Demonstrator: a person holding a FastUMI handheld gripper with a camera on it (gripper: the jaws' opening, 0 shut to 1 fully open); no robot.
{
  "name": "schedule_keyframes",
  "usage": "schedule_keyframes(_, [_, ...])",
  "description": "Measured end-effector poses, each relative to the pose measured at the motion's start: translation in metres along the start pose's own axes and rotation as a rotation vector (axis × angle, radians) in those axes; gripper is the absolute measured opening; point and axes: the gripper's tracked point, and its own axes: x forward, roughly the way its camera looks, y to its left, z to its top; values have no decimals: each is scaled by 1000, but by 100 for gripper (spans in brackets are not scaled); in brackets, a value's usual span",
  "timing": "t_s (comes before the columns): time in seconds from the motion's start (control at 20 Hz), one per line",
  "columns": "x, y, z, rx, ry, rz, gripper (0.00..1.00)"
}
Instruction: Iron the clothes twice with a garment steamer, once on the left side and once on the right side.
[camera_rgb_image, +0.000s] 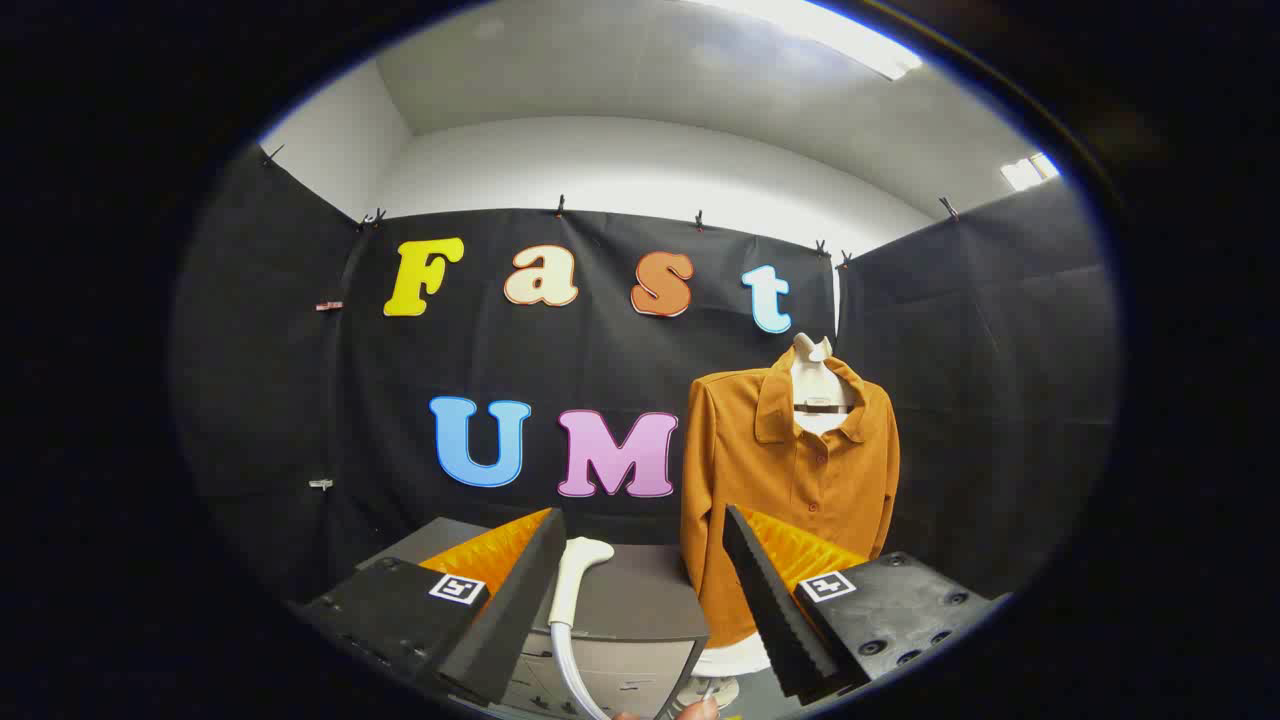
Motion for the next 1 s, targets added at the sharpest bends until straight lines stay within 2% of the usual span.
schedule_keyframes(1.0, [7, 10, -11, 0, 32, 8, 98])
